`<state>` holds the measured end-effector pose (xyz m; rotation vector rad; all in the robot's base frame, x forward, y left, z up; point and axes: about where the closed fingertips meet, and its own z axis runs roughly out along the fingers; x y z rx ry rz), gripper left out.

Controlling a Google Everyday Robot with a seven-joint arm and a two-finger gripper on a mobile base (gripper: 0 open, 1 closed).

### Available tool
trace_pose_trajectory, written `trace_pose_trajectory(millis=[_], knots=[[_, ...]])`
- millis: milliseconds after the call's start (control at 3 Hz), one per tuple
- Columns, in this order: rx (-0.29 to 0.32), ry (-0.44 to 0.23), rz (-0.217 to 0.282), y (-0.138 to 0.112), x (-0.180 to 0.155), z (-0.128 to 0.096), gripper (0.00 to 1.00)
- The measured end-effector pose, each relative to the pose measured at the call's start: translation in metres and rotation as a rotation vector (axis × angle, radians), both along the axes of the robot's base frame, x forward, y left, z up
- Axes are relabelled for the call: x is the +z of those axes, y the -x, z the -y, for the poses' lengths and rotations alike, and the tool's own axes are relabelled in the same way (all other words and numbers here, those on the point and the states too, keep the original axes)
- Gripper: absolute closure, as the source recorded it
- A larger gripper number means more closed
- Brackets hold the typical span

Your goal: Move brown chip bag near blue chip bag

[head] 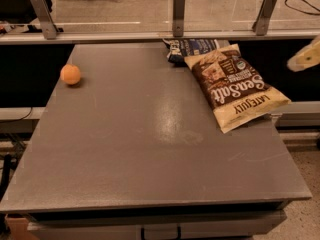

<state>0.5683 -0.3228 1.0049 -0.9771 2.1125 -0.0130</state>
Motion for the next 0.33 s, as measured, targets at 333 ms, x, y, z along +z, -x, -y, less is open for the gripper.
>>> trace_pose_trajectory(millis=[333], knots=[[0.022,-0.01,0.046,0.0127,0.0153,0.0097,0.0]])
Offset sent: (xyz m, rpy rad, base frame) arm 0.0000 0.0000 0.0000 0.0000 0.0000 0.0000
